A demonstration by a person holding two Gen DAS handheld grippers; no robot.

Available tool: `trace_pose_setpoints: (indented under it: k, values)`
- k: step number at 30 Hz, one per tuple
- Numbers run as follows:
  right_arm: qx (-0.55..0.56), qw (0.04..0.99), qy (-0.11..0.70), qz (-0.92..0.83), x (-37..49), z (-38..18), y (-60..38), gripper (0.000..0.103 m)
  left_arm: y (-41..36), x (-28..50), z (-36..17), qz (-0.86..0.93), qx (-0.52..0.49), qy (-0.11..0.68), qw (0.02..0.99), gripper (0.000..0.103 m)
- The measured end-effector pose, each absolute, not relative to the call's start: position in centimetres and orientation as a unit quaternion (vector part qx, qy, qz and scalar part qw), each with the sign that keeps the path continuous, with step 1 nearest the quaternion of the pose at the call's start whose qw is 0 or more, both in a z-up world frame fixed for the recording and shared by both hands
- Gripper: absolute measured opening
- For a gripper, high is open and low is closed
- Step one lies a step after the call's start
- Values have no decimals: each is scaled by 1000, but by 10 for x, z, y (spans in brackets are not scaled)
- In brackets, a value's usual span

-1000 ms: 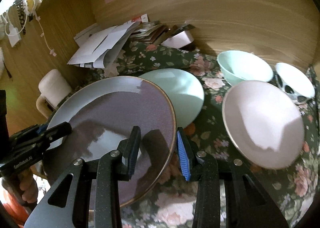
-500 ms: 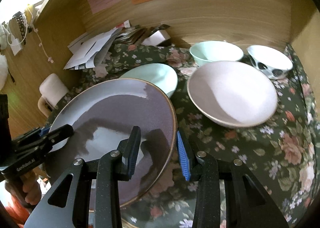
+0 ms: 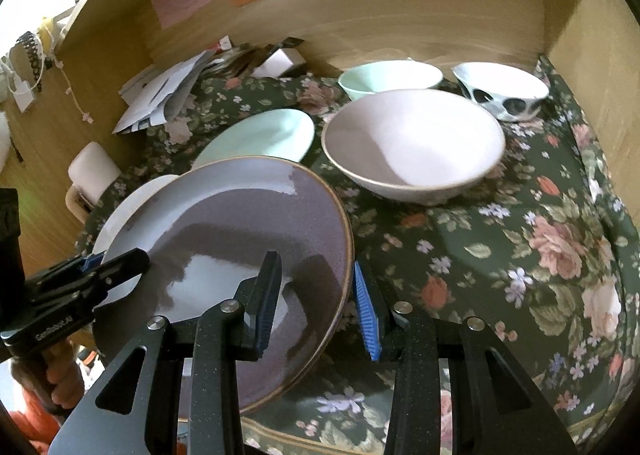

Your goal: Organize plates and bowls

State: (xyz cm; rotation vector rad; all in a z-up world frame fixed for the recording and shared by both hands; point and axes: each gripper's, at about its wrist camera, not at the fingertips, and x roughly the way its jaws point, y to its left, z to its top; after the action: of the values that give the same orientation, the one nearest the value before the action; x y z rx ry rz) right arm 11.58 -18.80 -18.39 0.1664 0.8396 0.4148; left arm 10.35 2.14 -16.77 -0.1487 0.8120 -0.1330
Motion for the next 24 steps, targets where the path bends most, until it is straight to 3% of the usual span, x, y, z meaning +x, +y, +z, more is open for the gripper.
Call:
trace_pose_setpoints:
  k: [24]
  values:
    - [102,877,442,161,132,-218,-213,33,-6,137,-208,-91,-68,442,890,36]
